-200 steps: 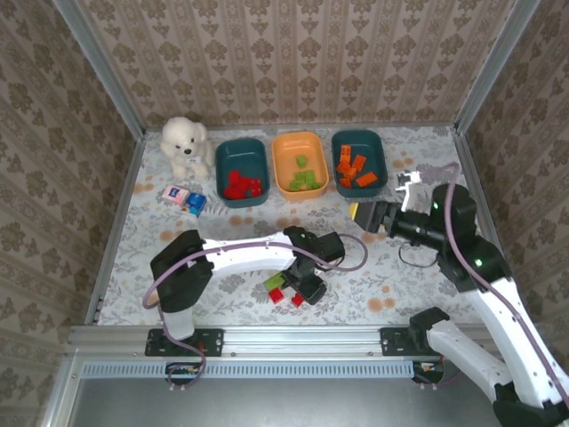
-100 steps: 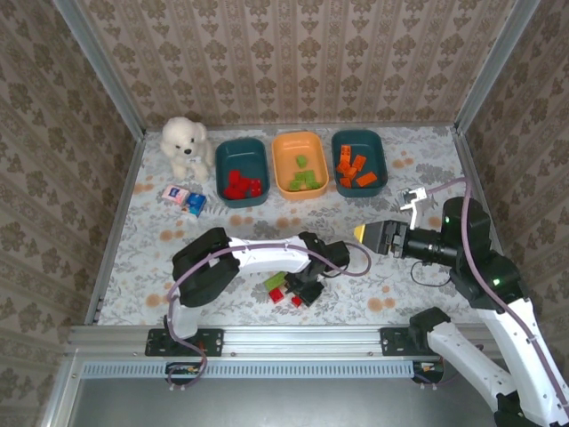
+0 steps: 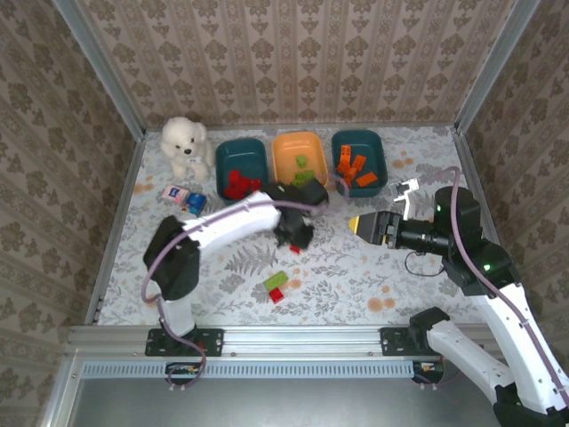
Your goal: Sort the legos into containers by color
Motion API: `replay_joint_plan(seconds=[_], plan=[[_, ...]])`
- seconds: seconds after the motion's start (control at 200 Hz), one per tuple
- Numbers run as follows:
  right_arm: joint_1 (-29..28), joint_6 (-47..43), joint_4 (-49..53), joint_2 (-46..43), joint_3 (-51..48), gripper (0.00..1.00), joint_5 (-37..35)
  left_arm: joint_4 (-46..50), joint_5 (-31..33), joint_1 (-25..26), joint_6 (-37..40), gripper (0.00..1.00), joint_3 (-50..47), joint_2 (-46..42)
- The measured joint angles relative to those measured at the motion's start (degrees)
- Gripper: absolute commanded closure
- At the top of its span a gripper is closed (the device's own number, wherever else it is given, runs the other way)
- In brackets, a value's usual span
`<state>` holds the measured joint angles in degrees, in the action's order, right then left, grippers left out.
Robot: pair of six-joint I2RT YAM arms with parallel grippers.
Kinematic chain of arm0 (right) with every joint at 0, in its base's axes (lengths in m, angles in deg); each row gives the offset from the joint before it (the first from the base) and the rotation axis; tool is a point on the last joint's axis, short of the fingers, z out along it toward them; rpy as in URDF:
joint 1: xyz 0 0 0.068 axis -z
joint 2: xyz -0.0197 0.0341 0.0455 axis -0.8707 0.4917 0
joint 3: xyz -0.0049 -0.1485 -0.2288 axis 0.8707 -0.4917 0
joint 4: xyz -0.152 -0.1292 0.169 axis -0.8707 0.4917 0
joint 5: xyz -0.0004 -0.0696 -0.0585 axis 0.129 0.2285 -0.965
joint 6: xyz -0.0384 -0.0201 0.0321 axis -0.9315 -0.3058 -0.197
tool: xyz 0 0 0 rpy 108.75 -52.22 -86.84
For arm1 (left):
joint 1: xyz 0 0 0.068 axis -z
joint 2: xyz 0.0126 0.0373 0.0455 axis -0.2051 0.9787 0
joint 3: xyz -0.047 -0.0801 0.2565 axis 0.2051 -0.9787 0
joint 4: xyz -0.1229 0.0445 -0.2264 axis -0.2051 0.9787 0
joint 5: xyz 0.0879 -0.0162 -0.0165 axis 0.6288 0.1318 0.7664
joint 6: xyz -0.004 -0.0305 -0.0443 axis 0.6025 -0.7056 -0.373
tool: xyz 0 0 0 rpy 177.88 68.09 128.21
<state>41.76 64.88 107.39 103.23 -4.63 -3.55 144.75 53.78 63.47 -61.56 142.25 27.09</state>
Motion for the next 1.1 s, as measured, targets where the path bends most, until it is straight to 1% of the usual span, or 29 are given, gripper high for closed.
replay_joint_plan(seconds=[0.115, 0.21, 0.32, 0.445, 0.605, 0.76, 0.88, 1.1], plan=[[-0.1, -0.7, -1.2, 4.3, 1.4, 0.29, 0.2, -2.4, -1.0, -10.6, 0.0, 0.86, 3.1, -2.1], [-1.3, -2.2, -2.0, 10.2, 3.8, 0.29, 0.2, -3.9, -1.6, -17.7, 0.0, 0.88, 5.2, -0.2], [-4.4, -4.4, -2.4, 16.7, 6.9, 0.3, -0.1, -4.8, -2.2, -23.7, -0.2, 0.88, 11.2, 7.2], [-7.5, -5.8, -3.2, 20.7, 8.2, 0.3, -0.3, -4.9, -2.9, -29.1, -1.6, 0.88, 22.1, 18.8], [-10.3, -6.1, -3.6, 23.0, 8.3, 0.3, -1.8, -3.0, -4.1, -33.4, -4.0, 0.87, 36.0, 30.9], [-11.2, -6.1, -3.6, 23.2, 8.3, 0.3, -3.2, 0.0, -6.5, -34.9, -5.7, 0.84, 46.9, 38.6], [-11.2, -6.1, -3.6, 23.2, 8.3, 0.3, -4.5, 1.3, -8.0, -34.8, -6.4, 0.78, 50.2, 41.4], [-11.6, -7.1, -3.1, 23.5, 8.3, 0.3, -6.4, 3.6, -9.4, -34.6, -7.5, 0.71, 50.5, 42.2]])
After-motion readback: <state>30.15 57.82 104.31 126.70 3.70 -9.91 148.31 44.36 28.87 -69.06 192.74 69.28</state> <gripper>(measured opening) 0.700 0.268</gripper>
